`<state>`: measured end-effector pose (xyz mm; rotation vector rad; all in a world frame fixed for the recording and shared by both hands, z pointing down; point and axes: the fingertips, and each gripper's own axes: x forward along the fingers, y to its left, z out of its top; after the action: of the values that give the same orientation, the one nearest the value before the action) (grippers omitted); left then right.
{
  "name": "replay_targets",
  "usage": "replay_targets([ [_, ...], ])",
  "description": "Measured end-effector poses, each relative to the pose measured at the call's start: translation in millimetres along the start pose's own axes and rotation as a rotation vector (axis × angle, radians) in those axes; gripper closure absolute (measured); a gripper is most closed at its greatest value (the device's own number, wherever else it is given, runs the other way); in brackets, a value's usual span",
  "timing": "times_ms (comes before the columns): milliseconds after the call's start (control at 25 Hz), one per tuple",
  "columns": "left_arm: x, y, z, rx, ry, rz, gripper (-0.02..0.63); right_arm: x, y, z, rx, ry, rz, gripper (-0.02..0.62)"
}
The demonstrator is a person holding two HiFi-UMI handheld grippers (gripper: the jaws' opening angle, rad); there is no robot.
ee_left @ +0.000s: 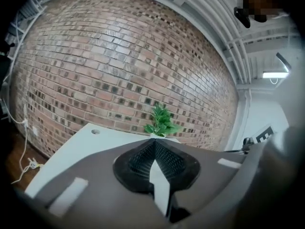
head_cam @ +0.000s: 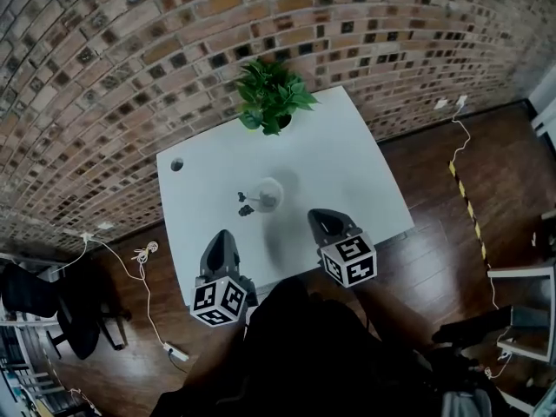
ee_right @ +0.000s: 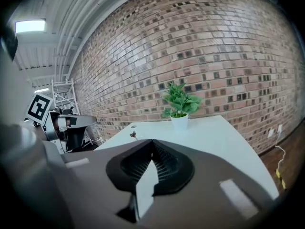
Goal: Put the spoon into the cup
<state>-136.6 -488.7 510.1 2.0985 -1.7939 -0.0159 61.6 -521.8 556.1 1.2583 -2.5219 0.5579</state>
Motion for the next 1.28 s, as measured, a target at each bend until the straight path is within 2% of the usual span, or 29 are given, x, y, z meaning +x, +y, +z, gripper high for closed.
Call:
replay_targets([
  [360,-73,-18,-7,0.001,-0.021,0.010,0.601,-48,19,-17,0.012,-0.022,0.036,0.588],
  [640,-112,-35,11,0.039,-0.062,-0.021,0.601,-79,42,-17,0.002,-0.056,0.055,0.588],
  [800,-134,-40,17,0.056,-0.090,-0.054,0.601,-93,57,-14,-0.008,-0.088,0.046,0.588],
  [1080,-185,-38,13,0.086,-0.075,-0.095,0.601,-122,91,-27,0.017,-0.087,0.008,0.588],
  [1160,-205,-35,16,0.118,-0.068,-0.107,0.601,-129,106,-32,0.021,-0.086,-0.005,0.588],
  [1280,-237,-33,16,0.248,-0.075,-0.155,0.601,-140,134,-43,0.023,-0.081,-0.019,0.588],
])
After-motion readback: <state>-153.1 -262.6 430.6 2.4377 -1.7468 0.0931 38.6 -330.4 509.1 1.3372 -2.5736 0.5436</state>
